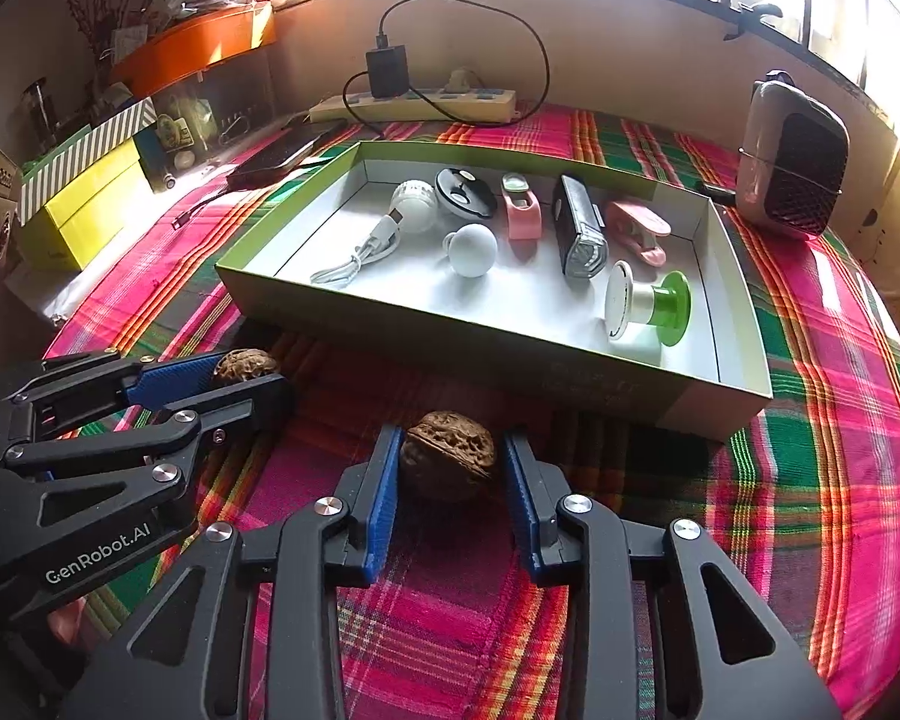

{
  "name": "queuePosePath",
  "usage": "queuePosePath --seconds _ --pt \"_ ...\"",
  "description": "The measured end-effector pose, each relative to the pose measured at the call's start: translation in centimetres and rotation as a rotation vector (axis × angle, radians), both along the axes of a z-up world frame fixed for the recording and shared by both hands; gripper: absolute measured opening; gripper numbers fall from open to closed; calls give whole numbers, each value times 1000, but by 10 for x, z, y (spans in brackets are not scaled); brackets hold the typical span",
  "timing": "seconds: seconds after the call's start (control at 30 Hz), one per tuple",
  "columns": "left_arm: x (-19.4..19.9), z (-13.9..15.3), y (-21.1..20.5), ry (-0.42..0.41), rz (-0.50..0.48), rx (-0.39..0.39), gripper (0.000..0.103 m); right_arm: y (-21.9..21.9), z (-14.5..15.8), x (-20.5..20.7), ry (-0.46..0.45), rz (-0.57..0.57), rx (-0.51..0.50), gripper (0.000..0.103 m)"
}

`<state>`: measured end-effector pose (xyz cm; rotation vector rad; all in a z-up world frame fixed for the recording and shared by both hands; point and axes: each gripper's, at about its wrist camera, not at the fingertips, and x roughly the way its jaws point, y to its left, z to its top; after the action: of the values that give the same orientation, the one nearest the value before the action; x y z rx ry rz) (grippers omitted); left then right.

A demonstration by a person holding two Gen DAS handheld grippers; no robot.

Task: Organize objects
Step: 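Close left tool on one walnut while right tool closes on the other walnut, then lift and carry both walnuts over the box with both tools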

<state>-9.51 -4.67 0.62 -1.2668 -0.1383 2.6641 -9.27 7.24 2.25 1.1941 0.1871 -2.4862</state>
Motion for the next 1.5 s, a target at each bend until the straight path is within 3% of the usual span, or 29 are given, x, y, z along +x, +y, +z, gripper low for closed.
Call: queuePosePath --seconds 1.5 --pt "-5 2 5 17 -1 -59 27 11 3 4 -6 -21 -51 32"
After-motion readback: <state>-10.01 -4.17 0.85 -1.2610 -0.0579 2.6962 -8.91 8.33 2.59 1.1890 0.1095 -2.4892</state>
